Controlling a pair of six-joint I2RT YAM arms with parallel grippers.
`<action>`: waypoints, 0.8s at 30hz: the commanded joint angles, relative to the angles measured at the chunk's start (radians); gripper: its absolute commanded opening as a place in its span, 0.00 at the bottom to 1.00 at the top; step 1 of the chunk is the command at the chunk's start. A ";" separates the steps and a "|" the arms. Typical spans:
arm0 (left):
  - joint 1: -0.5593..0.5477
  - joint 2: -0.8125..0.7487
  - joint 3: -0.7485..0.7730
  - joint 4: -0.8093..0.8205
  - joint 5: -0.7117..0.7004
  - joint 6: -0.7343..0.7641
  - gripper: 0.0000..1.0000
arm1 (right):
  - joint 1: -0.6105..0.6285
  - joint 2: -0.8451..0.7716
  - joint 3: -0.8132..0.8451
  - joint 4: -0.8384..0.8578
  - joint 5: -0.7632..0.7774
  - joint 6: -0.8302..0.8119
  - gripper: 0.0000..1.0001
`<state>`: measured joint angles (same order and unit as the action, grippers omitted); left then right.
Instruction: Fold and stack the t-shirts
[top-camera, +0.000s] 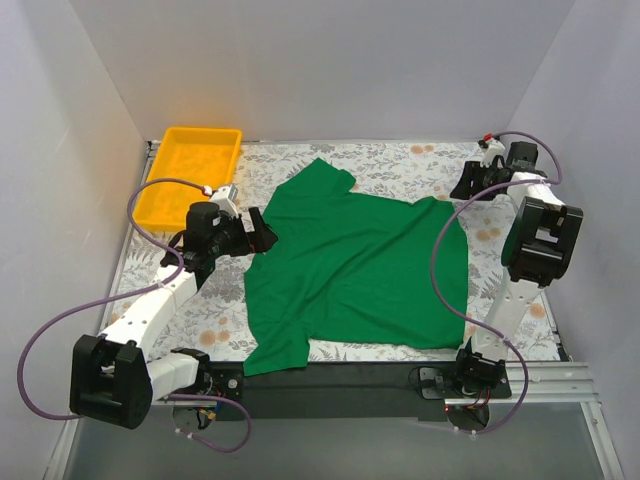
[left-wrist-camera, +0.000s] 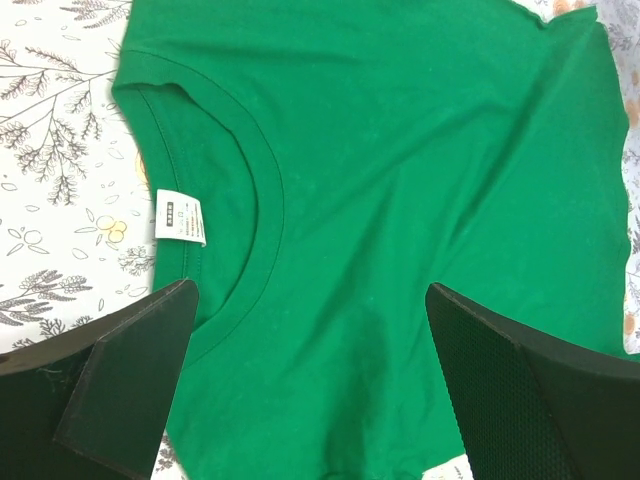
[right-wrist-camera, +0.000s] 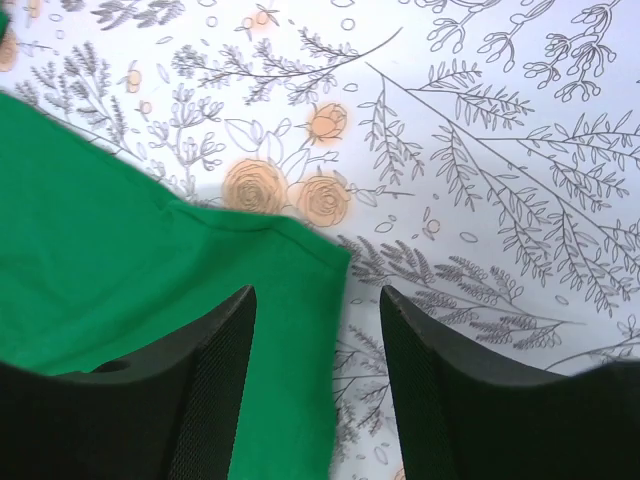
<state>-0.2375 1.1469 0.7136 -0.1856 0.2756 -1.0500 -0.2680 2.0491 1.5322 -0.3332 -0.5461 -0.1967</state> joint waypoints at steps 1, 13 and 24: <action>0.003 -0.039 0.000 0.058 -0.018 0.030 0.98 | 0.000 0.057 0.085 -0.072 0.011 0.006 0.58; 0.003 -0.024 0.009 0.055 -0.024 0.031 0.96 | 0.003 0.063 0.002 -0.092 -0.034 -0.021 0.53; 0.003 -0.021 0.007 0.055 -0.030 0.030 0.95 | 0.012 0.091 -0.017 -0.101 -0.057 -0.027 0.46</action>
<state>-0.2375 1.1423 0.7116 -0.1482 0.2607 -1.0359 -0.2615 2.1338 1.5280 -0.4194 -0.5724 -0.2138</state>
